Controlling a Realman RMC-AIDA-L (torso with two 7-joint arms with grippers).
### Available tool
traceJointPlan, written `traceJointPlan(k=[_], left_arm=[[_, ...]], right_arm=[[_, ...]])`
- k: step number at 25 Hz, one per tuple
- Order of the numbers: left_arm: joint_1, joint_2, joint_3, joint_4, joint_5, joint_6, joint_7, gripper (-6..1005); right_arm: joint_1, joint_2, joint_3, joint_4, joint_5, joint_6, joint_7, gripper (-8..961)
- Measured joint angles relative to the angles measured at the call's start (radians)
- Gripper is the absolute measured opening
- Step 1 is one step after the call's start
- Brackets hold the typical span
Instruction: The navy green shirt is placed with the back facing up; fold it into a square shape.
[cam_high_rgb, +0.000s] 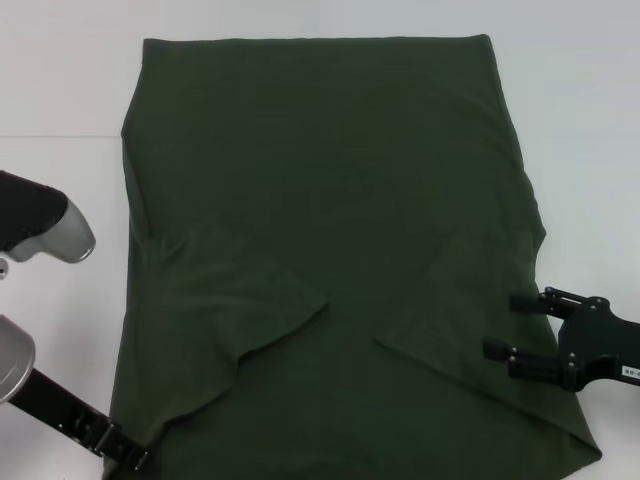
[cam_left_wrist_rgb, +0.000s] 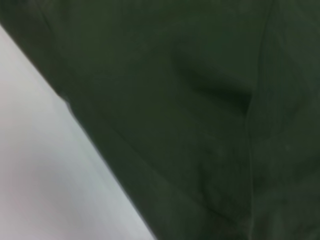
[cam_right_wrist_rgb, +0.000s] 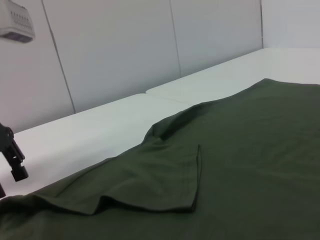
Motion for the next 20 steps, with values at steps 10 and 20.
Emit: traceJointPlan(k=[10, 20], left_arm=[[0.019, -0.001, 0.051, -0.018, -0.002, -0.056, -0.004, 908], [0.020, 0.000, 0.071, -0.078, -0.004, -0.107, 0.005, 904]], right_arm=[[0.003, -0.003, 0.016, -0.001, 0.000, 0.002, -0.001, 836], [0.004, -0.002, 0.024, -0.004, 0.000, 0.002, -0.001, 836]])
